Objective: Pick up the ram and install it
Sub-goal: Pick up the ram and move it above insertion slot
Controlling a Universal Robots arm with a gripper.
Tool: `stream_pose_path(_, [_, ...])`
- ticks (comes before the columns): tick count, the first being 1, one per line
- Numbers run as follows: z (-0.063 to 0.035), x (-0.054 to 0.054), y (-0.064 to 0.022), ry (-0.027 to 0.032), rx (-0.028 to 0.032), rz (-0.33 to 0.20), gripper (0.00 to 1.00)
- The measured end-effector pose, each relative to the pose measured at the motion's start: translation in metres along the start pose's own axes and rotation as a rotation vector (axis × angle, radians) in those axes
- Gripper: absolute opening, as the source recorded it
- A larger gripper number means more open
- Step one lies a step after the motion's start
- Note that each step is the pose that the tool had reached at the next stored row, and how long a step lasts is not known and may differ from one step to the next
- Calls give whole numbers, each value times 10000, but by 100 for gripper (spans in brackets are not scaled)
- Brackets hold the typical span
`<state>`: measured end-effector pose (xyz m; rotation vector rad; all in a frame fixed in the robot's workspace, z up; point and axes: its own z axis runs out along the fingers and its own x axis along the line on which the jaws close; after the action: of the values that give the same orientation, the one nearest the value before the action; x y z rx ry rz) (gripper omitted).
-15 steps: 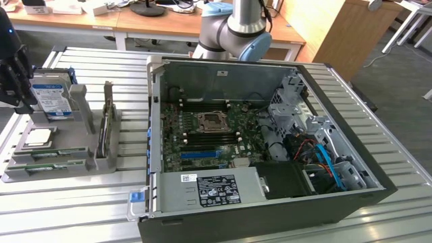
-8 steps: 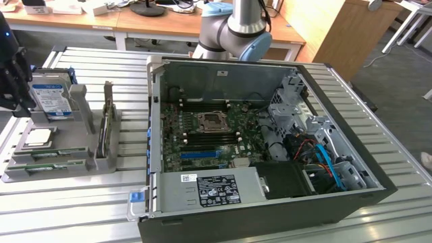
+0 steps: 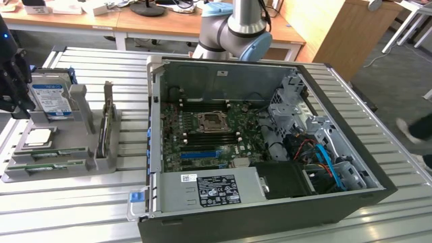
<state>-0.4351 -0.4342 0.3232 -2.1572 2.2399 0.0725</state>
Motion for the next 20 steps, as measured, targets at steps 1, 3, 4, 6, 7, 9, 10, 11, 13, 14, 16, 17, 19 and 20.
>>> stream_pose_path(1, [0,0,0,0,0,0,30])
stream_pose_path(3, [3,1,0,1,-1,-1,30])
stream_pose_path(4, [10,2,0,-1,1,-1,30])
stream_pose_path(6, [31,4,0,0,0,-1,30])
stream_pose_path(7, [44,6,0,1,-1,-1,30])
stream_pose_path(9, [73,10,-1,0,0,-1,30])
stream_pose_path(10, [88,12,-1,0,0,0,30])
stream_pose_path(11, [103,14,-1,0,0,0,30])
stream_pose_path(13, [135,18,-2,0,0,-1,30])
stream_pose_path(14, [152,20,-2,0,0,-1,30])
stream_pose_path(16, [181,23,-2,0,-1,0,30])
stream_pose_path(17, [195,24,-3,0,0,-1,30])
stream_pose_path(19, [220,27,-3,0,1,-1,30])
stream_pose_path(20, [232,28,-3,0,0,-1,30])
